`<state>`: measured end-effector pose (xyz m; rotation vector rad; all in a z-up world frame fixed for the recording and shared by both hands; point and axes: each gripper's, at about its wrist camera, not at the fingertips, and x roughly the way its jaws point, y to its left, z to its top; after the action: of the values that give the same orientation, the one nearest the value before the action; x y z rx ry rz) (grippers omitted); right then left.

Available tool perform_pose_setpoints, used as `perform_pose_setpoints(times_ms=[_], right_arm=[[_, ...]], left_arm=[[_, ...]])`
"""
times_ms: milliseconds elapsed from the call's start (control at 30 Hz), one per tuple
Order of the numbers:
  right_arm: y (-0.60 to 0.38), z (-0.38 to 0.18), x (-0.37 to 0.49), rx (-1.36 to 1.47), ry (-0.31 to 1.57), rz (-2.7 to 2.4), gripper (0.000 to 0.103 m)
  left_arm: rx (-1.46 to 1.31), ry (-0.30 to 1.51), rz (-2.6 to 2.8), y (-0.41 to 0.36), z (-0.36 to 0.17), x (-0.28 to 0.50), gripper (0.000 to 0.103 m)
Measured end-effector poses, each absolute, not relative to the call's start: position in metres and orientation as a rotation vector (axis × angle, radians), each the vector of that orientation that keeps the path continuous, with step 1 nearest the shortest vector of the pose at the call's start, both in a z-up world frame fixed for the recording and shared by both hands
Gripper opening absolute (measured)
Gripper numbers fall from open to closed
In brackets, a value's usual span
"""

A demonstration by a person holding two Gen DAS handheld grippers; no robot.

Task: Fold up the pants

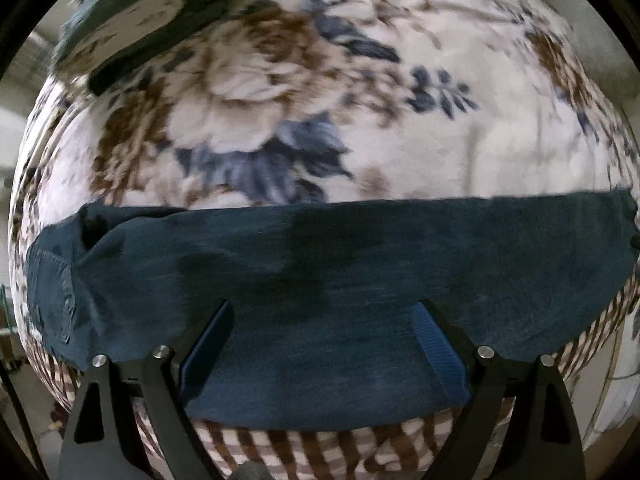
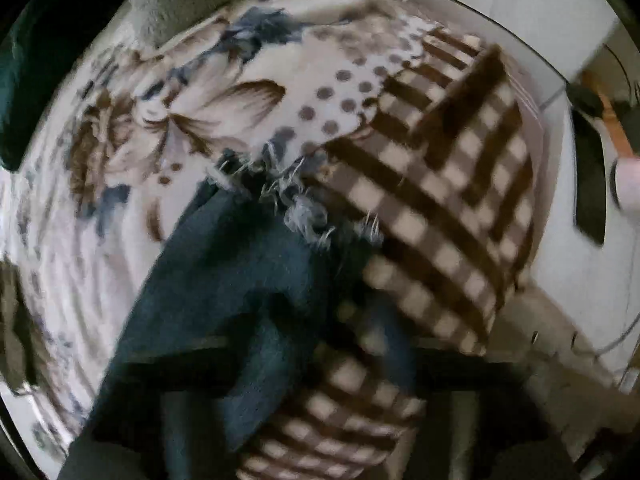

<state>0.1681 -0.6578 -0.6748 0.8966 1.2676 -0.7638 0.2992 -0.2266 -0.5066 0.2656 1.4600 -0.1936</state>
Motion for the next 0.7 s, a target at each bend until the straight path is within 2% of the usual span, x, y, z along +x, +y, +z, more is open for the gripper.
perform_pose_setpoints(times_ms=[100, 267, 533, 700], right_arm=[[-0.623, -0.644, 0.179, 0.840, 1.262, -0.725, 0.083], [-0.496, -0.615, 0.235, 0.724, 1.337, -0.497, 0.083], [-0.259, -0.638, 0.313, 0.759, 1.468, -0.139, 0.083], [-0.157, -0.650, 0.328, 0.782, 1.510, -0.072, 0.083]], left_arm=[[0.180, 1.431, -0.159, -0.188, -0.490, 0.303, 0.091], [0.069, 1.415, -0.019, -0.079, -0.470, 0.318, 0.091], [-0.180, 1.437, 0.303, 0.157, -0.465, 0.344, 0.091], [-0.447, 1.512, 0.335, 0.258, -0.511, 0.366, 0.091]])
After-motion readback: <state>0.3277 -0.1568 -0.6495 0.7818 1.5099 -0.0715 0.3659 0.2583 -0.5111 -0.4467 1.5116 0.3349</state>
